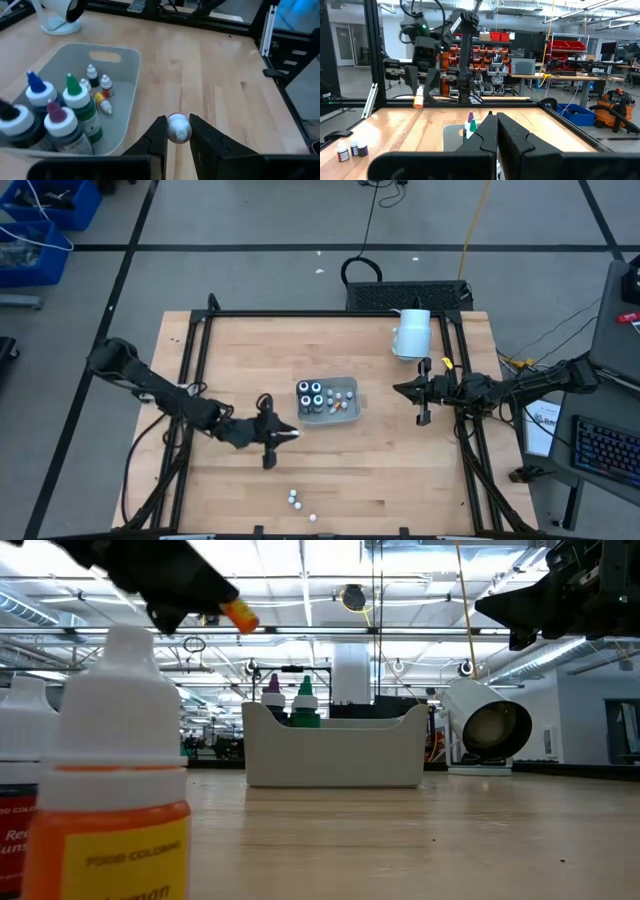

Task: Pick & Place food coloring
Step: Put the small yellow food coloring bottle into the white bin

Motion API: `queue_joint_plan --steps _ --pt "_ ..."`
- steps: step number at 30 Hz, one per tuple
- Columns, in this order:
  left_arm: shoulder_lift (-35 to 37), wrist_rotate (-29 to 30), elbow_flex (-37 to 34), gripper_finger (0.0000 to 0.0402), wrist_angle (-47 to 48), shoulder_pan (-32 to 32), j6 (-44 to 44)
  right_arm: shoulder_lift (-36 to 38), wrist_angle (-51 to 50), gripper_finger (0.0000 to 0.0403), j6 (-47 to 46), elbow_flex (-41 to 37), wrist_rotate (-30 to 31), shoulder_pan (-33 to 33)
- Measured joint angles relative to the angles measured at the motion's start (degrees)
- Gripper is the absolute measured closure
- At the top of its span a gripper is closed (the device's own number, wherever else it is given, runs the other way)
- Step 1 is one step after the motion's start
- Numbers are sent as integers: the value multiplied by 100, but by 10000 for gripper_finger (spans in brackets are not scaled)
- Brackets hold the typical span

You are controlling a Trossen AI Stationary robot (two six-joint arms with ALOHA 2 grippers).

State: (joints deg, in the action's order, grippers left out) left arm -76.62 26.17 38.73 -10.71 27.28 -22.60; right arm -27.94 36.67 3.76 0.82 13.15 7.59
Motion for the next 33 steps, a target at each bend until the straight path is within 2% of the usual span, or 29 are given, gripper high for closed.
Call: queue_joint_plan --steps 3,8,12,17,24,33 --pt "-301 68 632 337 497 -104 83 0 36 403 -1 0 4 1" --pt "-1133 764 2264 334 1922 -452 89 0 54 403 -3 0 7 1" --pt "-2009 621 3481 333 2682 -801 379 0 56 403 -4 0 7 0" --pt "-2941 358 4520 331 3214 -1287 776 0 14 403 -6 0 7 1" --pt "-3636 -502 5061 331 3389 -2106 766 0 -7 403 -6 0 7 1" --pt "-3822 -683 5064 330 3548 -2592 529 1 -29 403 1 0 5 1"
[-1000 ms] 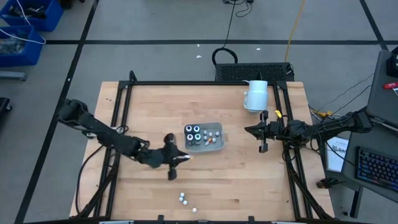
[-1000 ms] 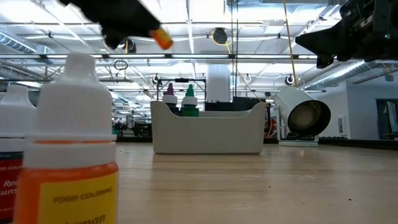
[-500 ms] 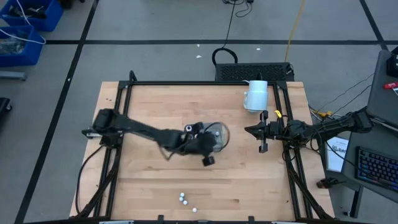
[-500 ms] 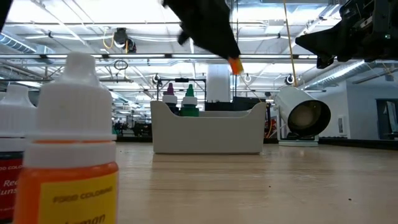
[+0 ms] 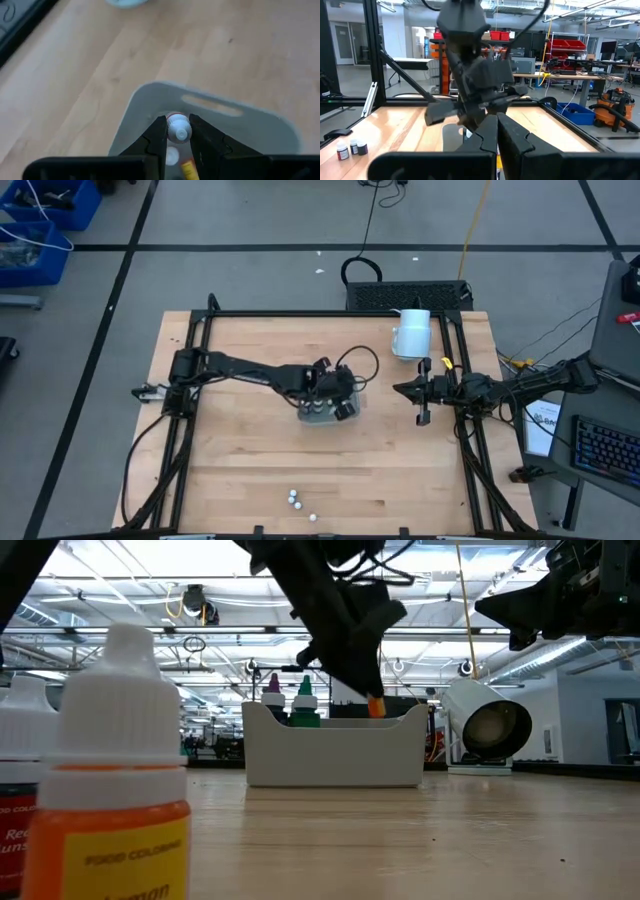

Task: Pick & Place food coloring
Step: Put the small yellow food coloring bottle into the white bin

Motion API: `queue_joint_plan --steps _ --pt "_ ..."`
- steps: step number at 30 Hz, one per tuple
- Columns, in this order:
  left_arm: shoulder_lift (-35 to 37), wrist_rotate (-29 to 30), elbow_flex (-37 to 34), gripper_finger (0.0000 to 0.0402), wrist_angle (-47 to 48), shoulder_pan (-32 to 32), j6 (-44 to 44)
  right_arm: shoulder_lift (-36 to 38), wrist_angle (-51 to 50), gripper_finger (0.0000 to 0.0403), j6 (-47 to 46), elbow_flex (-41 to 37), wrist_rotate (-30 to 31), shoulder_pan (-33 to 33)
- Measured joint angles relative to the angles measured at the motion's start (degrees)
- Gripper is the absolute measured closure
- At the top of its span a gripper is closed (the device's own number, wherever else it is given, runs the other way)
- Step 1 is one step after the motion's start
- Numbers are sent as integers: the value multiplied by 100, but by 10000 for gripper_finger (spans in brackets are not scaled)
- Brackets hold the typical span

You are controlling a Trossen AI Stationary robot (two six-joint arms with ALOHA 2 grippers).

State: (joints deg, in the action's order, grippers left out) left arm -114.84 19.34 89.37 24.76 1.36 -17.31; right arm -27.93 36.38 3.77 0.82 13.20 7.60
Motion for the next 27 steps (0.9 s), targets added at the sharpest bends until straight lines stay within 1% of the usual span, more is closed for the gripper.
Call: queue_joint_plan --steps 9,11,13,22,27 --pt "-366 -47 -5 330 19 -19 -123 -27 -10 403 13 0 10 0" --pt "-399 -44 0 330 -102 -29 -123 -34 -5 403 13 0 10 0" --pt "-403 -40 -3 330 28 -62 -138 -58 28 403 13 0 12 -2" --pt "-508 -45 0 330 60 -147 -191 -91 26 403 15 0 12 0" --pt "-596 -422 -7 330 35 -261 -273 -93 24 403 15 0 13 0"
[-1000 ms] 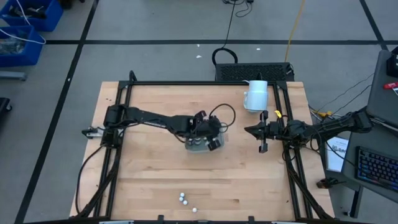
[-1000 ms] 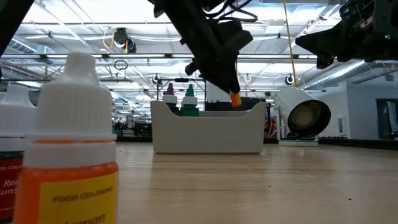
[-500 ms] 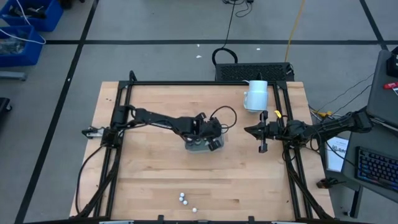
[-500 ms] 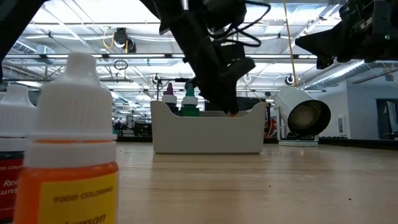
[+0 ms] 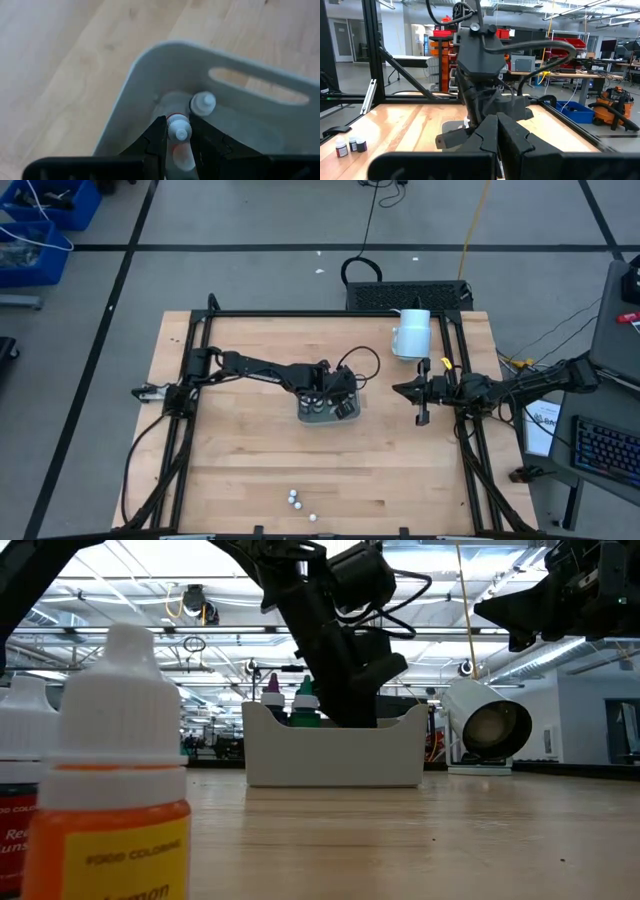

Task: Pick & Place food coloring
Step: Put the small yellow food coloring bottle into the white bin

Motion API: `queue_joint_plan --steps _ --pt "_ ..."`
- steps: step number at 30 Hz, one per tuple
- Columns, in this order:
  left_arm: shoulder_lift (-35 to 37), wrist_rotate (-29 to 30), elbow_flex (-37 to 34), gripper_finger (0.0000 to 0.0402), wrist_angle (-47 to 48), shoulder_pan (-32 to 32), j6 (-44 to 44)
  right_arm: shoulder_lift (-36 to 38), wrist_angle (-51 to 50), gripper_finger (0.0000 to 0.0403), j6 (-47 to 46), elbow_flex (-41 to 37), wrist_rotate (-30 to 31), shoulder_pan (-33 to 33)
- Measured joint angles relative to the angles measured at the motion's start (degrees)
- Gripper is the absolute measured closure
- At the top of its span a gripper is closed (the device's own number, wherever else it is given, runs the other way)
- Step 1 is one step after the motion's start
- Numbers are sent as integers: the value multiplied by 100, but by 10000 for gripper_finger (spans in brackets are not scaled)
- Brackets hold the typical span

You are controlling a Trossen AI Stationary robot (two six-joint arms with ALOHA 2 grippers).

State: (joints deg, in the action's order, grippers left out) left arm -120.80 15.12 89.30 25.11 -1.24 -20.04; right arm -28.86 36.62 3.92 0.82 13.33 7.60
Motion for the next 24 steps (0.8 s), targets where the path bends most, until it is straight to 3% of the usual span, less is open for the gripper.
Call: queue_joint_plan --steps 8,17,24 --pt "-1 18 0 326 -4 -19 -33 0 0 403 0 0 -1 0" --pt "-1 -6 0 265 -65 -19 -19 0 0 403 -1 1 -1 -1" --pt "140 -40 13 255 -178 21 201 0 -2 403 -1 1 -1 -2"
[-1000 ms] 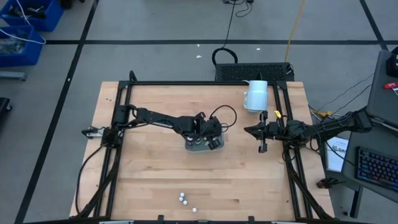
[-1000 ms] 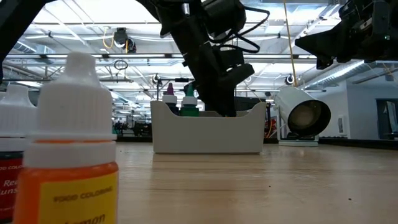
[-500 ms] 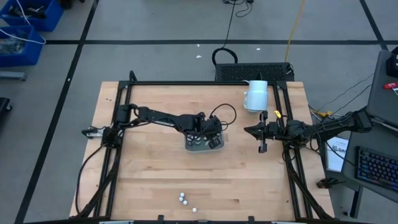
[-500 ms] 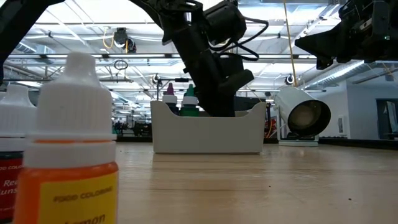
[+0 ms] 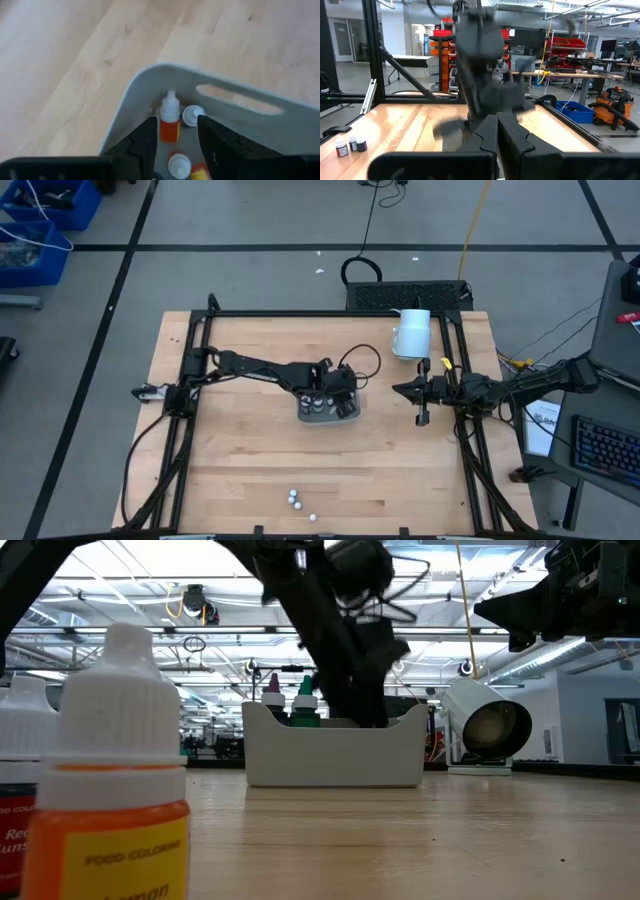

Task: Pick & Place food coloring
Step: Put the small yellow food coloring bottle into the white bin

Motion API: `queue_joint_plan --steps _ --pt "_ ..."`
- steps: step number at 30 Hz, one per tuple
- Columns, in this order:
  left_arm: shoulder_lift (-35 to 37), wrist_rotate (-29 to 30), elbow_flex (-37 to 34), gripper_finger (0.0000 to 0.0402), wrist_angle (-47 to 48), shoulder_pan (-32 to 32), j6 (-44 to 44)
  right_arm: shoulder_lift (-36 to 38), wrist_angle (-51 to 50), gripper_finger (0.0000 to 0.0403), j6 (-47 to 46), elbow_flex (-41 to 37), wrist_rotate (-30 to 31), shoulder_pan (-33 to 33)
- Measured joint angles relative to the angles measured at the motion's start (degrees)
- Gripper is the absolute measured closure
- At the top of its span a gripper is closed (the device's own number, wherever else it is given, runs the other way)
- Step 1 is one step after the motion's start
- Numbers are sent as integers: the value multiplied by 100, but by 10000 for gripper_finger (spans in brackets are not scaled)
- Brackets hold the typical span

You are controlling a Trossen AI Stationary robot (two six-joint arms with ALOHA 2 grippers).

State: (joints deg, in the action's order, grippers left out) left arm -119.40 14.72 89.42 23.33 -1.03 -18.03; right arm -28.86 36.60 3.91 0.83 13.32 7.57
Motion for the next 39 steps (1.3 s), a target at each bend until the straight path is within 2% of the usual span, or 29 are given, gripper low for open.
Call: queue_joint_plan --steps 5,7,10,14,17,21,23,25,28,31,34,36,37,39 --pt "743 -268 317 255 709 324 259 -8 -44 403 -1 -1 0 2" --pt "1197 -75 324 256 1169 616 292 -7 -117 403 -1 -1 0 2" --pt "1957 941 277 280 1744 1289 118 -9 -185 403 -18 1 -9 0" --pt "2957 2723 -56 351 2120 2534 -411 -9 -223 403 -21 1 -9 0" --pt "3546 3573 -742 392 2096 3454 -1106 -11 -237 403 -187 -1 -11 2" --pt "4228 4542 -2328 389 1781 4487 -2592 -11 -232 403 -281 -1 -13 0" --pt "4442 5004 -3197 396 1327 4732 -3213 -11 -267 403 -279 -1 -15 2" --pt "4642 5111 -3952 397 634 4694 -3304 -15 -289 403 -242 1 -97 0" --pt "4811 4792 -4948 396 -520 4297 -2815 -15 -258 403 -165 1 -161 4" --pt "4969 3983 -5838 398 -2648 3677 -1234 -15 -260 403 -140 -1 -157 2" --pt "5023 2157 -6688 398 -5538 3036 1017 -43 -275 403 55 0 -453 0" --pt "5026 993 -7110 398 -6953 2665 1932 -66 -240 403 250 -1 -883 0" --pt "5036 634 -7276 398 -7408 2500 2181 -82 -208 403 301 1 -1021 2" --pt "5162 298 -7609 398 -7919 2256 2345 -86 -104 403 286 1 -1171 2"
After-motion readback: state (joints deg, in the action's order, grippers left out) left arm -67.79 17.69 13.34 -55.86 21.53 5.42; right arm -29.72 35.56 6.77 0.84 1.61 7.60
